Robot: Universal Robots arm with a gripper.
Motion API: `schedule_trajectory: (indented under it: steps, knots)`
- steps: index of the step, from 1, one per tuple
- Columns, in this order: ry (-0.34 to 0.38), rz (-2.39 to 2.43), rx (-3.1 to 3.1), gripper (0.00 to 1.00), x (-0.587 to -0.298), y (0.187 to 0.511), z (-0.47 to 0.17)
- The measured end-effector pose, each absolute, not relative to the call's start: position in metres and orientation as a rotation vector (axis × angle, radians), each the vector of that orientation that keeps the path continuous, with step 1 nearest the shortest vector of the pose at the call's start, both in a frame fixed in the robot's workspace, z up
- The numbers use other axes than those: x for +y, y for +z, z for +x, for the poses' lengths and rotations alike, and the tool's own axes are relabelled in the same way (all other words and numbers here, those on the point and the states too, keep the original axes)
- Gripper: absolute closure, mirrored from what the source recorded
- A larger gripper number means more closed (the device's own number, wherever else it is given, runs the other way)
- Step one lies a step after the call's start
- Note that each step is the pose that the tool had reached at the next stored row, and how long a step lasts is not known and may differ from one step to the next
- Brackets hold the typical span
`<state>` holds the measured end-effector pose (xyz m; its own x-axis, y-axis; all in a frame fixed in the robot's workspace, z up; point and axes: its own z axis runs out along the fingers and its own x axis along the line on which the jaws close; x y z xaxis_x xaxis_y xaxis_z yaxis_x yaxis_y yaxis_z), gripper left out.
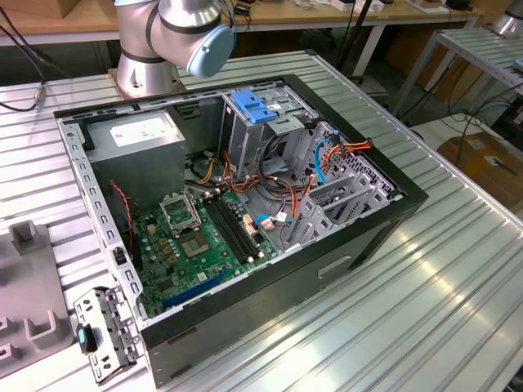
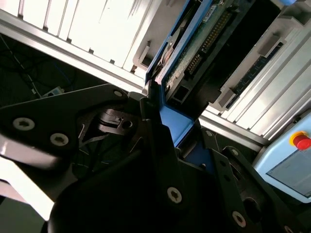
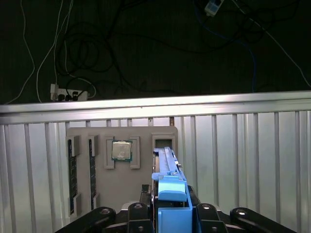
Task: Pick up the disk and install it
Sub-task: 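Pick up the disk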
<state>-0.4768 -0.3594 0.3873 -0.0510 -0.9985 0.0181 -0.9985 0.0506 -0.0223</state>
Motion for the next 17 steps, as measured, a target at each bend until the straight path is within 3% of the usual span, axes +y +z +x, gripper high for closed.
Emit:
schedule_trajectory:
  steps: [17]
  knots:
    - [-0.045,-2.163,2.275,0.63,-0.3594,0.3941,-0.4768]
